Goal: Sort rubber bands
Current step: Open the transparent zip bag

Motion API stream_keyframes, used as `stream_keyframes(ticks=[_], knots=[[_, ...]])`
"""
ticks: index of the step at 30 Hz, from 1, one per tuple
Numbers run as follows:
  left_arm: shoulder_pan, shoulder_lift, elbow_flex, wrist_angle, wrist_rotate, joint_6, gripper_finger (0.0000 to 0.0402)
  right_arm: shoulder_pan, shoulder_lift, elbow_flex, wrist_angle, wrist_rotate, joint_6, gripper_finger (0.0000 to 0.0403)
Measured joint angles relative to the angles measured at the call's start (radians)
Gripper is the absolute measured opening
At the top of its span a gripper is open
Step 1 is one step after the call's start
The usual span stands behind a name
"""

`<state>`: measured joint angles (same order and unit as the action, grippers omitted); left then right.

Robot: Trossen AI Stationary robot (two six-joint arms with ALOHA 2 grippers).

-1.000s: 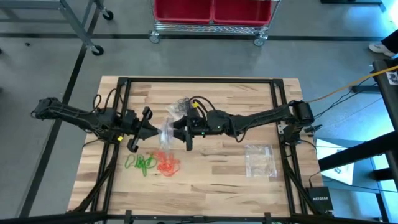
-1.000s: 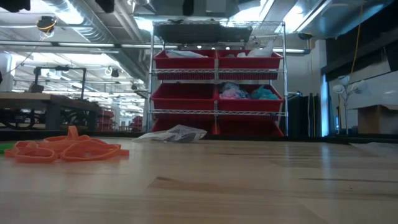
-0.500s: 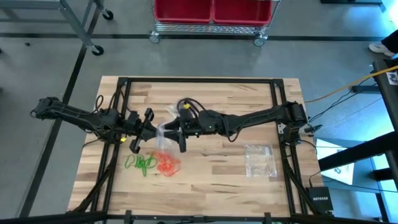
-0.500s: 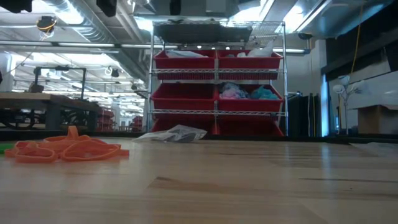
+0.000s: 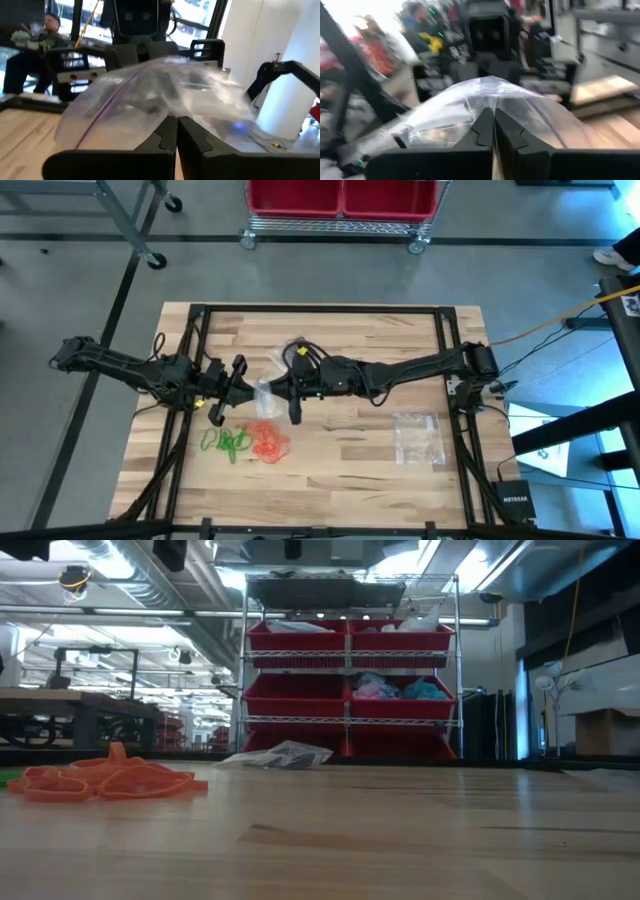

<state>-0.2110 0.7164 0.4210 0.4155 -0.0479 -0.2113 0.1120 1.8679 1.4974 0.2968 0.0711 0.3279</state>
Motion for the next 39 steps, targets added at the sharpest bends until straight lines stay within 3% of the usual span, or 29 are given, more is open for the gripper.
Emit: stream_keyframes(ticks=[10,23,27,34,39], knots=[[-0.039,-0.118,0.001,-0.207,-0.074,-0.018,0.0,0.019,-0.099,-0.001,-0.255,0.079,-0.049,0.0],[-0.024,-0.157,0.001,-0.25,-0.105,-0.017,0.0005,0.025,-0.109,-0.001,-0.301,0.102,-0.05,0.0],[-0.009,-0.158,0.001,-0.248,-0.099,-0.016,0.004,0.025,-0.109,-0.001,-0.31,0.1,-0.072,0.0],[-0.009,-0.158,0.001,-0.203,-0.078,-0.075,0.0141,0.025,-0.109,-0.001,-0.371,0.124,-0.075,0.0],[-0.009,-0.085,0.002,-0.196,-0.115,-0.061,0.0197,0.025,-0.08,-0.001,-0.364,0.159,-0.119,0.0]])
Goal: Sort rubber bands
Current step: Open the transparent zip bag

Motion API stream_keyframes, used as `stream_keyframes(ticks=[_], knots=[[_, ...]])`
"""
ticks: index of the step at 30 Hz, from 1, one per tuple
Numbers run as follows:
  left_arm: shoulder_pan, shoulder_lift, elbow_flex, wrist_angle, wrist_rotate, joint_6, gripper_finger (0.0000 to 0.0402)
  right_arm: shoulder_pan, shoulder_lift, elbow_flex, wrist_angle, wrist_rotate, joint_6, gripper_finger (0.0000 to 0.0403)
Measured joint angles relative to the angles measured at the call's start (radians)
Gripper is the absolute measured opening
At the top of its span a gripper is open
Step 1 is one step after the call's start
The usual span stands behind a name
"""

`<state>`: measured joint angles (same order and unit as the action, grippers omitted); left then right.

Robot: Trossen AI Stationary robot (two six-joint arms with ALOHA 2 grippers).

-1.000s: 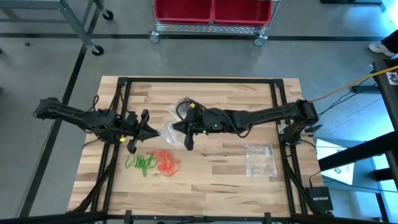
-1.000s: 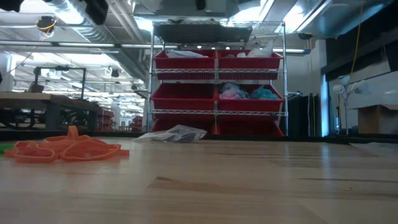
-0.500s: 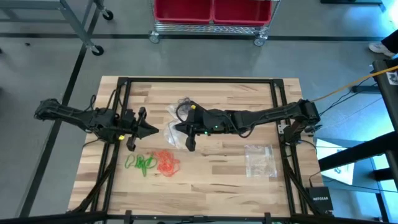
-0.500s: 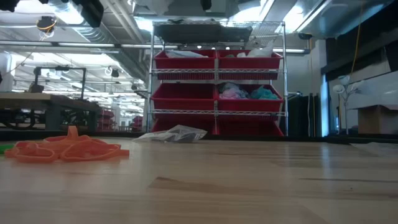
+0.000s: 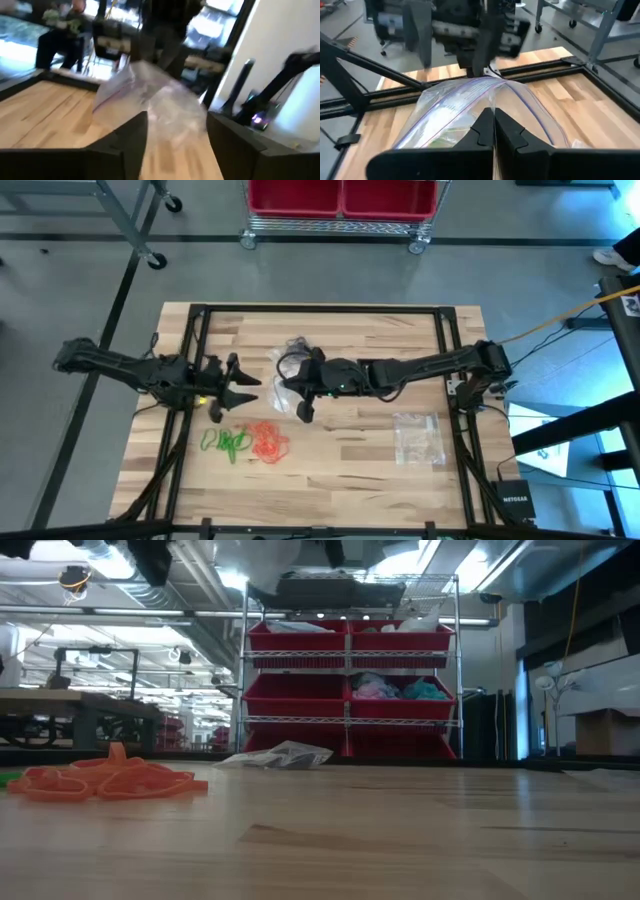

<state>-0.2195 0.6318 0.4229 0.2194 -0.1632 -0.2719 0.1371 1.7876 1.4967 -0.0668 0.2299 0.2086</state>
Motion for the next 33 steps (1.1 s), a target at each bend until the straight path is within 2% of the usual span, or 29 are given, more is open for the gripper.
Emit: stream_keyframes(ticks=[3,9,14,18,29,33], knots=[[0.006,0.052,0.0,0.002,-0.017,0.02,0.0214,0.0,0.018,0.0,-0.011,0.036,-0.014,0.0],[0.042,0.065,0.0,-0.011,-0.024,0.018,0.0221,0.0,0.031,-0.001,-0.029,0.068,-0.034,0.0],[0.08,0.096,0.0,-0.049,-0.032,0.026,0.0221,0.0,0.036,0.0,-0.03,0.077,-0.061,0.0],[0.085,0.126,0.0,0.011,-0.031,-0.006,0.0221,0.0,0.044,0.0,-0.033,0.077,-0.064,0.0],[0.085,0.164,0.0,0.029,-0.016,0.015,0.0221,0.0,0.065,0.0,-0.033,0.085,-0.065,0.0],[0.085,0.18,0.0,0.029,-0.016,0.018,0.0202,0.0,0.065,0.0,-0.028,0.084,-0.066,0.0]])
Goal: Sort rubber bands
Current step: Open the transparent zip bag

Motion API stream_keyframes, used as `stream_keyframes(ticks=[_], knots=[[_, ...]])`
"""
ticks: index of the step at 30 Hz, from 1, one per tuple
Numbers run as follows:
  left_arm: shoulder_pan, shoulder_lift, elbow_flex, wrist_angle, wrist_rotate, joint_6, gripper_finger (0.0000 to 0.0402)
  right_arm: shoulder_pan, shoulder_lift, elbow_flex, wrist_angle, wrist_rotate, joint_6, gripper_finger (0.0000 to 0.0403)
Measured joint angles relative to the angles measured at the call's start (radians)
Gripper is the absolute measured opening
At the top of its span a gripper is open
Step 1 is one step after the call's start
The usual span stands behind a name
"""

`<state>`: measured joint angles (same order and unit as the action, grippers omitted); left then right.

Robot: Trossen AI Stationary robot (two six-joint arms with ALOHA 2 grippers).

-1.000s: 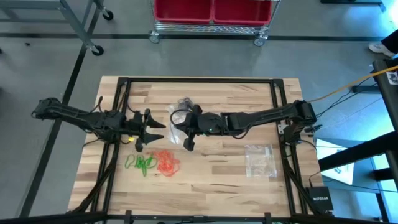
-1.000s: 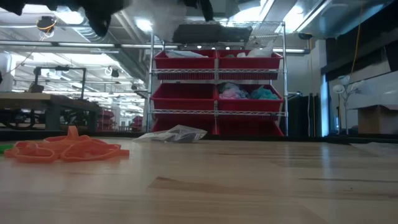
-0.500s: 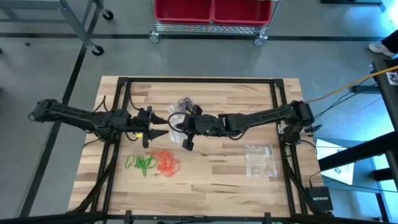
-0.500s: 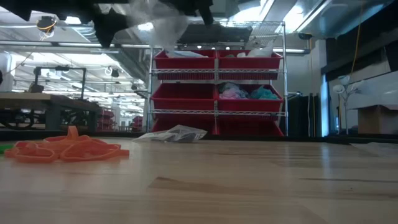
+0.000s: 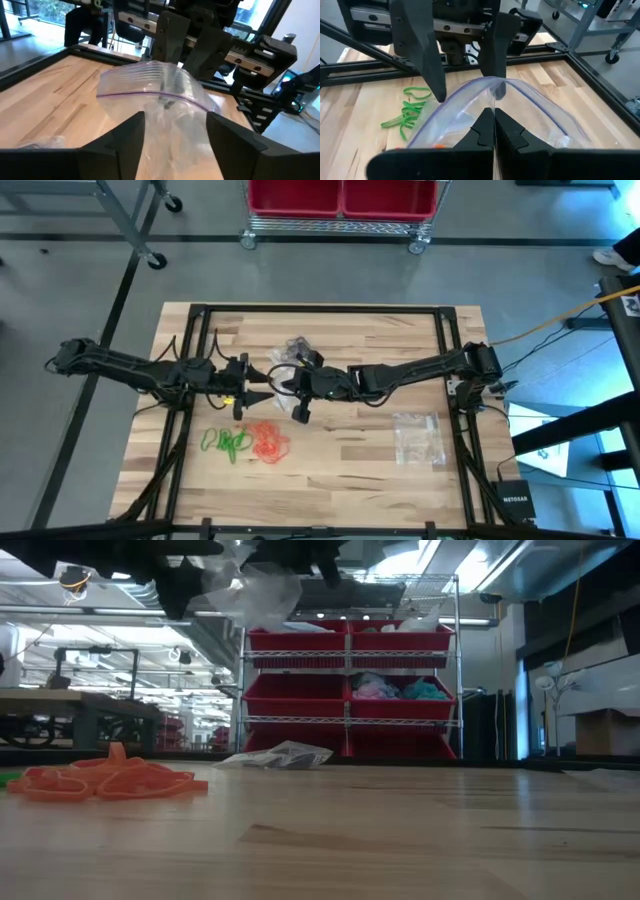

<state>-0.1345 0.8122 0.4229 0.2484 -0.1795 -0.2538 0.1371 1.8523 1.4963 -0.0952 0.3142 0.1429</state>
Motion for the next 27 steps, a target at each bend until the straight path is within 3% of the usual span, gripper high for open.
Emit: stream_keyframes(ticks=[4,11,27], knots=[[0.0,0.013,0.0,0.036,0.0,0.025,0.0152,0.0,0.0,0.0,0.028,-0.021,-0.011,0.0],[0.0,0.018,0.0,0.051,0.0,0.056,0.0013,0.0,0.004,0.0,0.028,-0.041,-0.018,0.0],[-0.003,-0.144,-0.002,-0.205,-0.005,0.021,0.0,0.022,-0.085,0.0,-0.193,0.038,0.037,0.0]])
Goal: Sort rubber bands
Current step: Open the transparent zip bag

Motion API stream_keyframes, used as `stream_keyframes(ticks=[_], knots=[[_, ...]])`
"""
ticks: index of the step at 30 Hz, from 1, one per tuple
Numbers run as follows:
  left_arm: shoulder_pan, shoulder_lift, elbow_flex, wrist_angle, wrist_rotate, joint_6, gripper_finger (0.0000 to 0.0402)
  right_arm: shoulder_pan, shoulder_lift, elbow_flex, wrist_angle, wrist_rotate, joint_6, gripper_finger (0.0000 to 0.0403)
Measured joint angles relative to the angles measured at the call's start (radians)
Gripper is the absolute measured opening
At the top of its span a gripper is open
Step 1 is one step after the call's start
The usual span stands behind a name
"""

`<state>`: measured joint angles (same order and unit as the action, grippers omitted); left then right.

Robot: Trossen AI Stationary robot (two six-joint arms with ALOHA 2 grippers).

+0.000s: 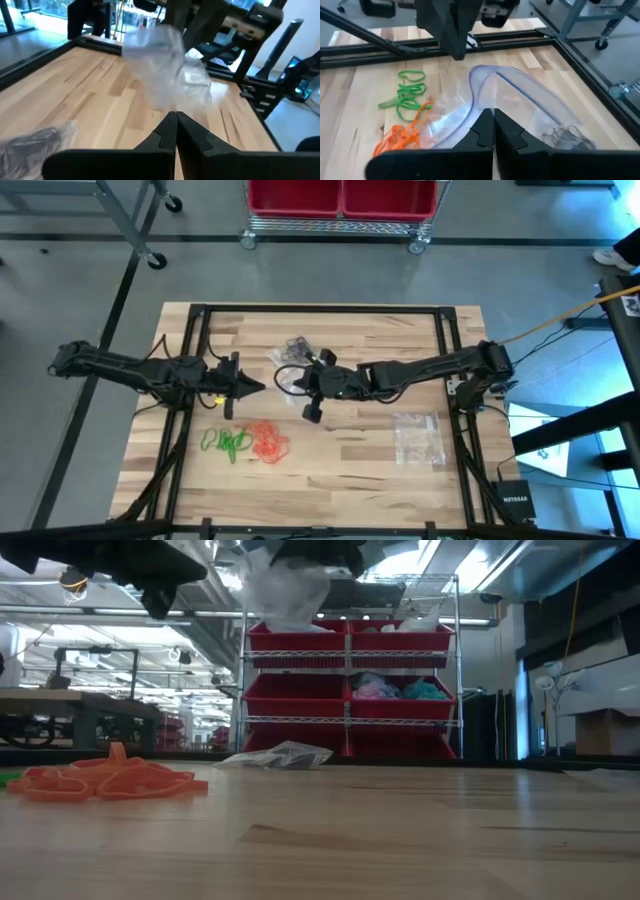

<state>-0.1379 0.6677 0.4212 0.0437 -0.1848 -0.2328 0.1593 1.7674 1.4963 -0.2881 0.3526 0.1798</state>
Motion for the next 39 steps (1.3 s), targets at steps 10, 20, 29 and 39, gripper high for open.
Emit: stream_keyframes(ticks=[10,20,29,39], knots=[[0.001,-0.012,-0.01,0.105,-0.002,-0.045,0.0012,-0.002,0.0,0.0,0.007,-0.029,0.01,0.0],[0.0,0.127,-0.01,0.258,0.029,-0.077,0.0136,-0.003,0.004,0.0,0.061,-0.036,-0.003,0.0],[0.001,0.169,0.008,0.301,0.028,-0.038,0.0166,-0.003,0.004,0.0,0.069,-0.058,-0.005,0.0],[0.001,0.24,0.05,0.269,0.028,0.094,0.0023,-0.002,0.004,0.0,0.08,-0.061,-0.002,0.0]])
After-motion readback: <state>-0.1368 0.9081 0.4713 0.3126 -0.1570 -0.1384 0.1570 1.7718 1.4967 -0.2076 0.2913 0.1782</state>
